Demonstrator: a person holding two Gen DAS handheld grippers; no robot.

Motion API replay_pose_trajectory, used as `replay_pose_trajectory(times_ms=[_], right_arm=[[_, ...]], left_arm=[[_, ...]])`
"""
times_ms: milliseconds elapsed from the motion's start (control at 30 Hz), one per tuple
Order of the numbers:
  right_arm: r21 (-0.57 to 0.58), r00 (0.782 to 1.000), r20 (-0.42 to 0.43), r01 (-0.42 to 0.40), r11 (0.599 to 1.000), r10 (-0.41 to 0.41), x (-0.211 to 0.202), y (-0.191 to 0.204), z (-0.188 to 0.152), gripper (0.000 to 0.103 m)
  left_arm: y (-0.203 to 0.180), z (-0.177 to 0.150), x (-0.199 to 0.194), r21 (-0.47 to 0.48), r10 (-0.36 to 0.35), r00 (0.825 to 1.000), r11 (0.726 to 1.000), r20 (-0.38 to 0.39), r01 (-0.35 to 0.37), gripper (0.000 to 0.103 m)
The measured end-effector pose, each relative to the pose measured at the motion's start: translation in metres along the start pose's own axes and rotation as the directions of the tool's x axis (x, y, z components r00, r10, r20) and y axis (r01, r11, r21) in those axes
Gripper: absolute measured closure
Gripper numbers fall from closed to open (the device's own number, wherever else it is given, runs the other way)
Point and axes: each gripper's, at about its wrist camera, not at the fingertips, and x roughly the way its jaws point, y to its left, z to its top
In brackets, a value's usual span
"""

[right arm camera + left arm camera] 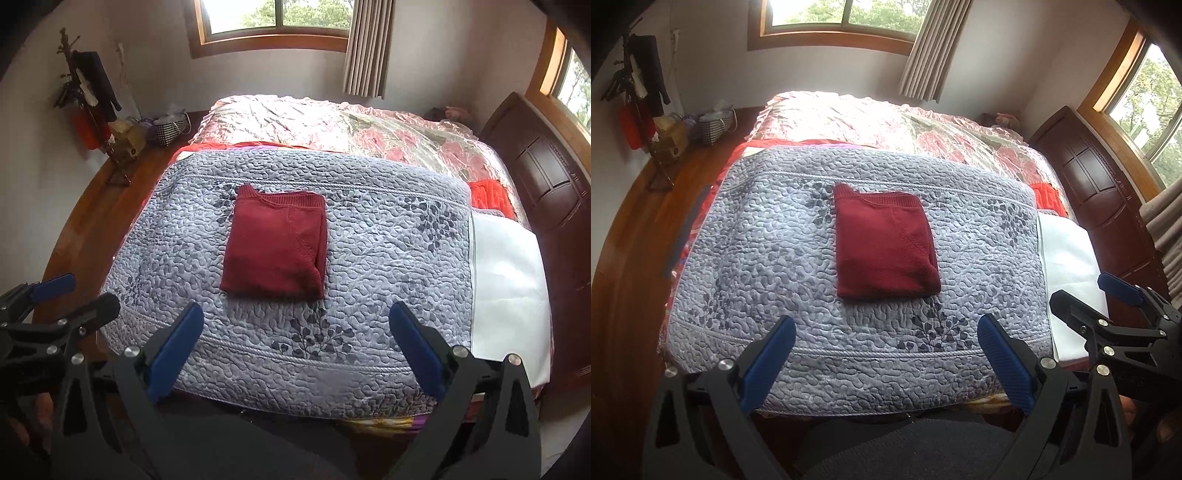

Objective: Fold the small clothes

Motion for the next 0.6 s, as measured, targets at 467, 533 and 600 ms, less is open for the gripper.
replay_pose_trajectory(times_ms=[467,533,600], right_arm=[[-0.023,1.000,0.016,0.016,1.000,-0.016,-0.002,0.005,0.010,0.003],[-0.021,1.000,0.010,0.015,1.000,-0.015,0.000,0.006,0.010,0.003],[-0.020,1.000,0.007,0.017,1.000,-0.017,0.001,0.006,0.010,0.003]], left_arm=[[0.006,0.005,0.003,-0.017,-0.003,1.000,1.000,-0.001,0.003,0.004],[0.007,0.006,0.004,-0.019,-0.006,1.000,1.000,-0.007,0.006,0.004],[0.008,0.006,0.006,-0.019,-0.007,1.000,1.000,-0.013,0.007,0.004]])
